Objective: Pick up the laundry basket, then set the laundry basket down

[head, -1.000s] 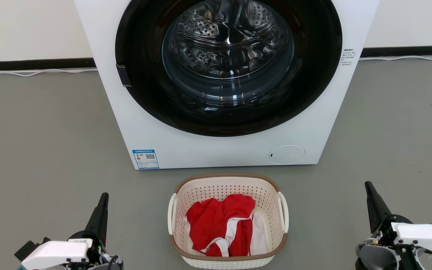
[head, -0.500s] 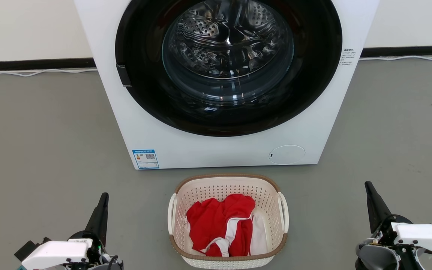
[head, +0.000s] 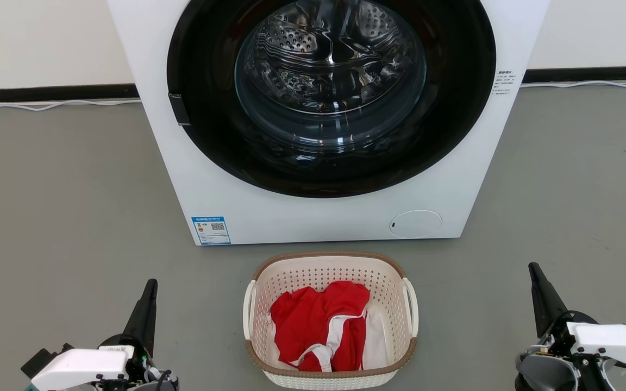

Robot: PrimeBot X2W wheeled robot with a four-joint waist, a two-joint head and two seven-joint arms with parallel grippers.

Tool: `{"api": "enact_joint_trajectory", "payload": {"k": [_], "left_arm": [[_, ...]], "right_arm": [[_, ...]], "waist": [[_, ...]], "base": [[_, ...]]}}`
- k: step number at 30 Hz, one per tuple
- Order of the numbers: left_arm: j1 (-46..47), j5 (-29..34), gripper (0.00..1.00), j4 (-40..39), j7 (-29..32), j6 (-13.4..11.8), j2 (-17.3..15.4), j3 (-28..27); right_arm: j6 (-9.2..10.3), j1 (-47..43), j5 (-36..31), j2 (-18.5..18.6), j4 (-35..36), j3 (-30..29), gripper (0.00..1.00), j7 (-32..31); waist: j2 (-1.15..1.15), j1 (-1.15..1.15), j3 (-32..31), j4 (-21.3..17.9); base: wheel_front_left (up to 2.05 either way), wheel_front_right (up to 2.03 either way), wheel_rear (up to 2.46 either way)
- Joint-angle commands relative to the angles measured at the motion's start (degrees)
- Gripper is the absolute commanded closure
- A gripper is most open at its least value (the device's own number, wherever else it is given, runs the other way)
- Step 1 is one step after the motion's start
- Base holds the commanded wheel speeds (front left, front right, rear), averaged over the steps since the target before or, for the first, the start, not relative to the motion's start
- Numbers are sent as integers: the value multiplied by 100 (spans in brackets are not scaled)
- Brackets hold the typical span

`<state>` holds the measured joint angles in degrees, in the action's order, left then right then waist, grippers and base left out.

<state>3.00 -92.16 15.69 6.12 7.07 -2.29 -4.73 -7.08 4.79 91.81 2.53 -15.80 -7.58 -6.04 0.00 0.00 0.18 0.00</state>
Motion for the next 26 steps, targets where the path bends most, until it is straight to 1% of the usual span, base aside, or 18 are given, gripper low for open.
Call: {"api": "enact_joint_trajectory", "payload": {"k": [1,26], "left_arm": [[319,-2,100,-166,35,42,-59,-177],[319,-2,100,-166,35,42,-59,-177]], "right_arm": [[-41,139,38,34,178,107,100,-43],[-41,139,38,34,178,107,100,-43]], "waist": [[0,0,0,0],[0,0,0,0]], "base": [[0,0,0],[0,0,0]]}}
